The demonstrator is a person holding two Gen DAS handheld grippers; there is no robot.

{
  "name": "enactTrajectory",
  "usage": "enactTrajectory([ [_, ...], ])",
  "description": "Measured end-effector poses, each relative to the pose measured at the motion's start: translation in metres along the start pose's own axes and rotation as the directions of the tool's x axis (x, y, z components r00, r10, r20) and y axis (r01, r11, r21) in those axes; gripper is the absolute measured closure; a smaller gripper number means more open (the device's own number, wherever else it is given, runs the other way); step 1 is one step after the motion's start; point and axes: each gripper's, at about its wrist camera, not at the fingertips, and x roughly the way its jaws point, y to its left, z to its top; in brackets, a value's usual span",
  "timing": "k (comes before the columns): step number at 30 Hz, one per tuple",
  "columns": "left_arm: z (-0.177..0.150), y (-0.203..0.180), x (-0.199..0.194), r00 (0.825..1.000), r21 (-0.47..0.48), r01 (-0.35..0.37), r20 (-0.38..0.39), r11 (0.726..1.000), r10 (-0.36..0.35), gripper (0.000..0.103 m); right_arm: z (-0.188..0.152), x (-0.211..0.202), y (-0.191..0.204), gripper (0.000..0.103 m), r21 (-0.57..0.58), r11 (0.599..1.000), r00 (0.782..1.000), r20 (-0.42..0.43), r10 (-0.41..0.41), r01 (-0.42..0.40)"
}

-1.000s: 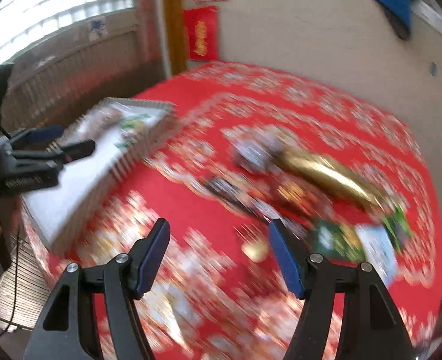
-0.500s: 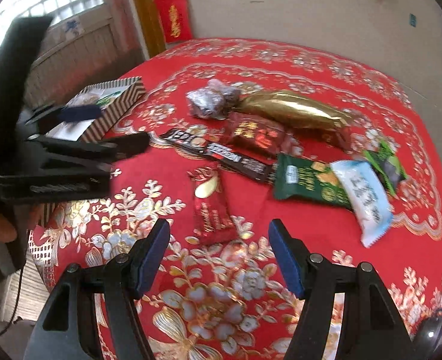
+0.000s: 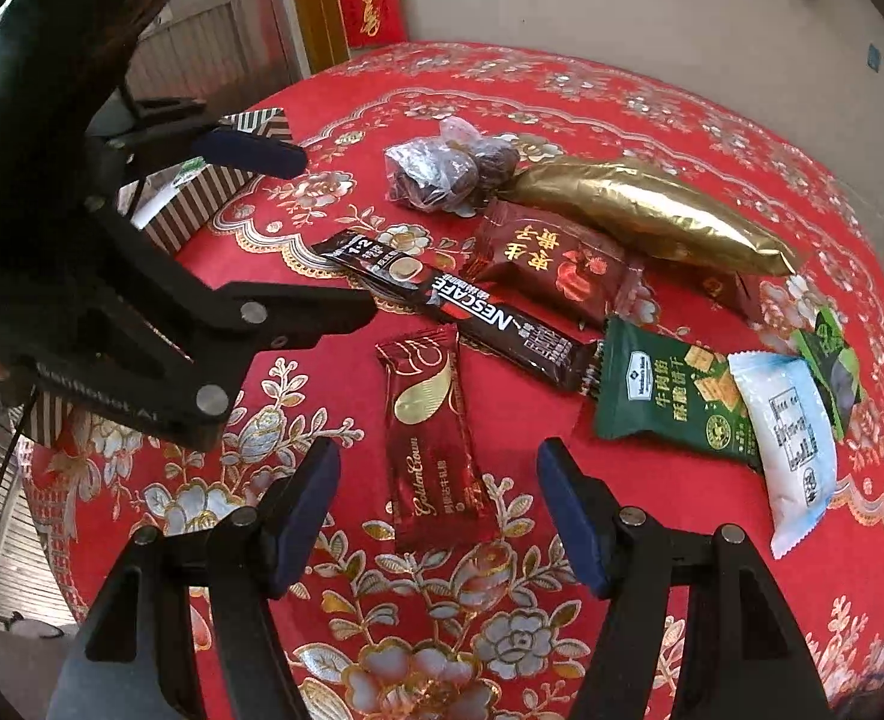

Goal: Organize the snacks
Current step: 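Return both tools to the table toward the Nescafé stick and red chocolate bar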

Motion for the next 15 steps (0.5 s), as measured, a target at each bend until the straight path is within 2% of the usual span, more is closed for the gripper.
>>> enactTrajectory([
  [4, 0.004, -0.003, 0.007, 1.0, 0.009, -0.005, 0.004, 1.0, 0.005, 0.009, 0.005, 0.007, 0.0, 0.035, -0.007, 1.0, 1.0, -0.02, 0.001, -0.001],
  [10, 0.007, -0.006, 0.016, 1.0, 0.03, 0.031, -0.005, 0.999, -0.031, 0.009, 0.009, 0.01, 0.002, 0.037, -0.024, 1.0, 0.999, -0.031, 0.014, -0.015],
  [13, 0.008, -0.005, 0.016, 0.998, 0.037, 0.057, -0.006, 0.998, -0.057, 0.009, 0.012, 0.011, 0.003, 0.052, -0.056, 0.998, 0.999, -0.035, -0.006, 0.004],
  [15, 0.009, -0.004, 0.016, 0.998, 0.04, 0.059, -0.009, 0.997, -0.059, 0.009, 0.014, 0.011, 0.0, 0.071, -0.054, 0.999, 0.999, -0.039, -0.007, 0.005],
])
